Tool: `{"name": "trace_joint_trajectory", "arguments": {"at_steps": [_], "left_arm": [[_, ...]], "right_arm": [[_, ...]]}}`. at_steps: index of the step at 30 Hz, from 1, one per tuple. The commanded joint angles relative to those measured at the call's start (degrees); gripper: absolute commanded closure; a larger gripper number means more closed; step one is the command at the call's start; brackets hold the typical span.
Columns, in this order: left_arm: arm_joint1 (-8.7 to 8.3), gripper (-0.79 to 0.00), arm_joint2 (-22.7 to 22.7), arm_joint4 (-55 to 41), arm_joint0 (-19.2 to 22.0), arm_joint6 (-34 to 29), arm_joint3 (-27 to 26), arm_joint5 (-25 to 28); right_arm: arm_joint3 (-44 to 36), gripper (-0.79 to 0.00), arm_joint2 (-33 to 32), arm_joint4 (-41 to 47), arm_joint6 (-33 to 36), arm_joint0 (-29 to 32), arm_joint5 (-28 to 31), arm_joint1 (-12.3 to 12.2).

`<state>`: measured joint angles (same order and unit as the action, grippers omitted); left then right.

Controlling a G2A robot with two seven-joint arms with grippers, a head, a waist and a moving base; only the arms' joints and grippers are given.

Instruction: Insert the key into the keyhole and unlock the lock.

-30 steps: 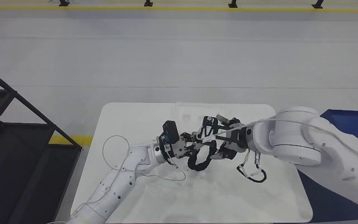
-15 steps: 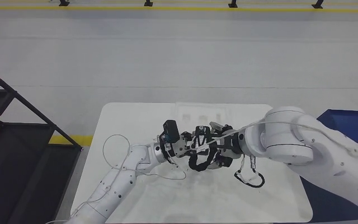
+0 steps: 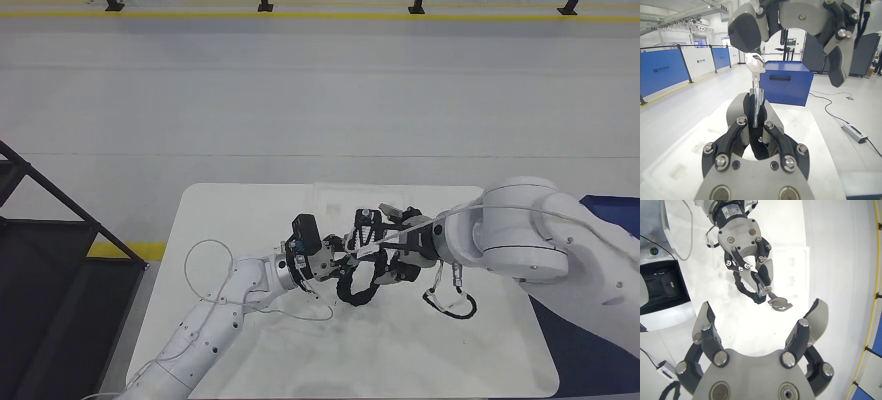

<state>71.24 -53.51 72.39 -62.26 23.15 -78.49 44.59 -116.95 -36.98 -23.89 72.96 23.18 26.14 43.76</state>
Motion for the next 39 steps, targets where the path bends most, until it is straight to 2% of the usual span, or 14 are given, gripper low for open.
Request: {"name": "trace_joint_trajectory", "arguments": {"at_steps": [1, 2, 4, 5, 6, 7, 10, 18, 21, 24, 25, 39], "left_arm": [[-0.01, 0.000, 0.0, 0.1, -0.1, -0.1, 0.1, 0.1], [-0.01, 0.000, -0.1, 0.1, -0.1, -0.1, 0.0, 0.2], [-0.01, 0.000, -0.1, 0.1, -0.1, -0.2, 0.0, 0.3], [-0.02, 0.000, -0.2, 0.1, -0.2, -0.2, -0.1, 0.4], [-0.02, 0.000, -0.2, 0.1, -0.2, -0.2, -0.1, 0.4], [-0.03, 0.000, -0.2, 0.1, -0.2, -0.3, -0.1, 0.5], [-0.05, 0.000, -0.3, 0.0, -0.3, -0.6, -0.1, 0.7], [-0.08, 0.000, -0.7, -0.9, -0.5, -1.3, -0.1, 1.5], [-0.11, 0.000, -0.8, -1.2, -0.6, -1.4, -0.2, 1.9], [-0.16, 0.000, -1.0, -1.4, -0.7, -1.7, -0.4, 2.3], [-0.17, 0.000, -1.1, -1.4, -0.7, -1.7, -0.5, 2.4], [-0.14, 0.000, -0.8, -0.9, -0.9, -2.5, -1.3, 3.1]], "right_arm": [[0.3, -0.785, -0.2, -1.3, -0.3, 0.2, 3.0, -0.1], [0.5, -0.702, -0.3, -1.8, -0.8, 0.3, 4.7, -0.2], [1.0, -0.369, -0.4, -2.1, -1.6, 0.5, 6.7, -0.2], [1.1, -0.339, -0.1, -2.9, -2.0, 0.5, 7.2, -0.2], [1.1, -0.265, 0.1, -3.3, -2.3, 0.4, 7.4, -0.2], [1.1, -0.154, 0.3, -3.9, -2.6, 0.2, 7.8, -0.2], [1.0, -0.108, 1.0, -5.1, -3.1, -0.3, 8.3, -0.3], [0.4, -0.126, 2.0, -6.9, -2.7, -1.4, 7.9, -0.6], [0.3, -0.083, 2.1, -7.4, -2.6, -1.6, 7.7, -0.6], [0.2, 0.000, 1.8, -7.3, -2.5, -1.6, 7.2, -0.6], [0.3, 0.000, 1.7, -7.2, -2.6, -1.5, 6.9, -0.6], [0.8, 0.000, -1.6, 1.3, -3.1, 1.8, -5.3, -0.9]]}}
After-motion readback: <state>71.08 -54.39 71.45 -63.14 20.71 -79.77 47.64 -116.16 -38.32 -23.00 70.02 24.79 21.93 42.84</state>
